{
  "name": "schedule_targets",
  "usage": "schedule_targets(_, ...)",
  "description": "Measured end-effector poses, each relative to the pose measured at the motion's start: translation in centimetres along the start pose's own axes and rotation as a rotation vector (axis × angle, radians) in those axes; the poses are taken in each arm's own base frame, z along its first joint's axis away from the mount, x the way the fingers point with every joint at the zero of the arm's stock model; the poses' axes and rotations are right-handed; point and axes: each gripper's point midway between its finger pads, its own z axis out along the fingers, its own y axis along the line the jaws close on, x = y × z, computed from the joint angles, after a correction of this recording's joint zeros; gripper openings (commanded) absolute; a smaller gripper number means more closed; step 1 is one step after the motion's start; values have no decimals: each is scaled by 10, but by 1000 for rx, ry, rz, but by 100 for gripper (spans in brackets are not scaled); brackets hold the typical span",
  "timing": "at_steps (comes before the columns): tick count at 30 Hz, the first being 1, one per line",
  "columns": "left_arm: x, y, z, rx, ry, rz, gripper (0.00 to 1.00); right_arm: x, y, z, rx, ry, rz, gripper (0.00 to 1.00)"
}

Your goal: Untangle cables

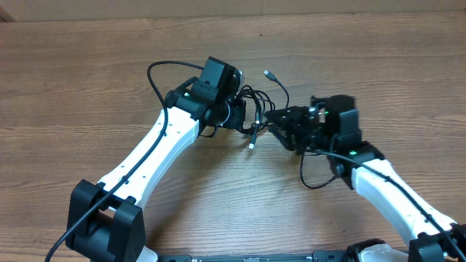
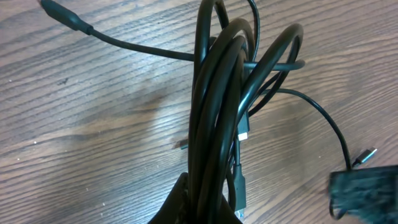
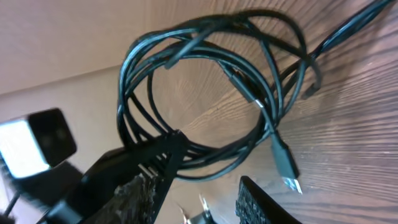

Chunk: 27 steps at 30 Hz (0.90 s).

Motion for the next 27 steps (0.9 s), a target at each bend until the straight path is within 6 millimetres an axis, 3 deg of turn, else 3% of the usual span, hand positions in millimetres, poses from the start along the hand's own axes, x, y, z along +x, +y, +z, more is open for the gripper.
schedule_targets(13, 6, -6, 0, 31, 25, -2, 5, -30, -4, 34, -37, -161, 191, 34)
schedule_targets(27, 21, -23, 2, 67, 76, 31, 5, -43, -13, 34, -20, -237, 260, 31)
